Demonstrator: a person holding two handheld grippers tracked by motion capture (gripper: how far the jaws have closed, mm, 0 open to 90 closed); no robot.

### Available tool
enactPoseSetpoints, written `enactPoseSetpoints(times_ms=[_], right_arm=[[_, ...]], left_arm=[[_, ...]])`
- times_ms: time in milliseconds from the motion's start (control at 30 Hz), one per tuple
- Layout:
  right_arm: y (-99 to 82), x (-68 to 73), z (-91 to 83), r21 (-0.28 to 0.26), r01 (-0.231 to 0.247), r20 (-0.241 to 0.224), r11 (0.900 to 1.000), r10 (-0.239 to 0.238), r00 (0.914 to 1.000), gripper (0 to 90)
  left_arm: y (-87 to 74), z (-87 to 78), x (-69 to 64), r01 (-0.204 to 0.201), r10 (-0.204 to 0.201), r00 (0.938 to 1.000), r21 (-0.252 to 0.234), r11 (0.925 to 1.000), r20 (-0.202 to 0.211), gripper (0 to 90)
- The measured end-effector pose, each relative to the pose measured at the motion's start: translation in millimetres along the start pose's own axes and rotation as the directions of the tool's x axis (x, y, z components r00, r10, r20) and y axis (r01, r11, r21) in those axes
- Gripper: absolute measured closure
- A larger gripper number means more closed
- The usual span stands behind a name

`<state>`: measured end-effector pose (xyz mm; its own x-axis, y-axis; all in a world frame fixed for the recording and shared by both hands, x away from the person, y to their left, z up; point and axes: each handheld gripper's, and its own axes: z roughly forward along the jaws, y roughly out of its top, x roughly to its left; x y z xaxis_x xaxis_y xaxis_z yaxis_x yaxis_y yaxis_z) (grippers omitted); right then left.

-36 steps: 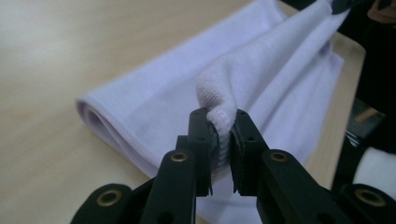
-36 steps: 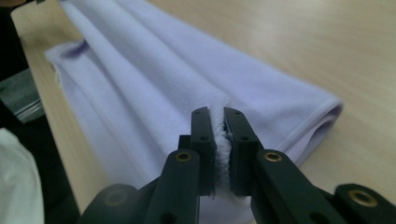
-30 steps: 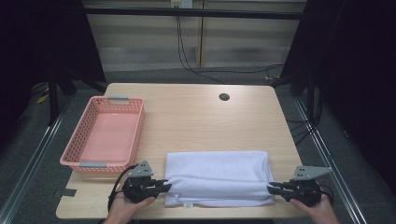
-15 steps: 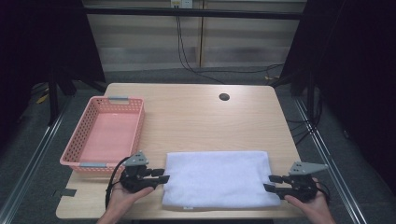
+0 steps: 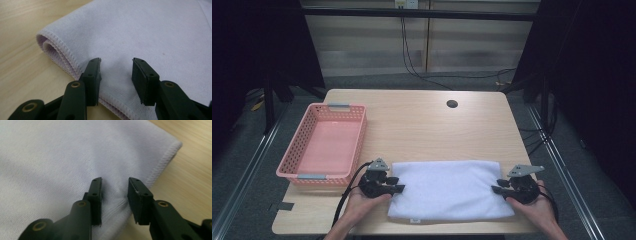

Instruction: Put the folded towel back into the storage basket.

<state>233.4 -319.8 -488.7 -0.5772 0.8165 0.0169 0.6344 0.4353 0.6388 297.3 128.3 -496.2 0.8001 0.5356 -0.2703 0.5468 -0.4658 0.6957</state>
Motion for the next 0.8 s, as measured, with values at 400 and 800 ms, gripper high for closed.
enactPoseSetpoints(times_ms=[400, 800], right_arm=[[-2.0, 1.8, -16.5, -0.081, -0.07, -0.041, 0.9942, 0.067, 0.9969, 47.3], [38.1, 83.2, 5.7, -0.111, 0.065, -0.218, 0.9917, -0.088, 0.9719, 36.5]], left_arm=[[22.6, 8.9, 4.1, -0.01, 0.009, 0.9997, -0.038, 0.9992, -0.024, 45.6], [49.0, -2.7, 22.8, 0.034, -0.042, 0.9973, -0.117, 0.9925, -0.061, 39.0]])
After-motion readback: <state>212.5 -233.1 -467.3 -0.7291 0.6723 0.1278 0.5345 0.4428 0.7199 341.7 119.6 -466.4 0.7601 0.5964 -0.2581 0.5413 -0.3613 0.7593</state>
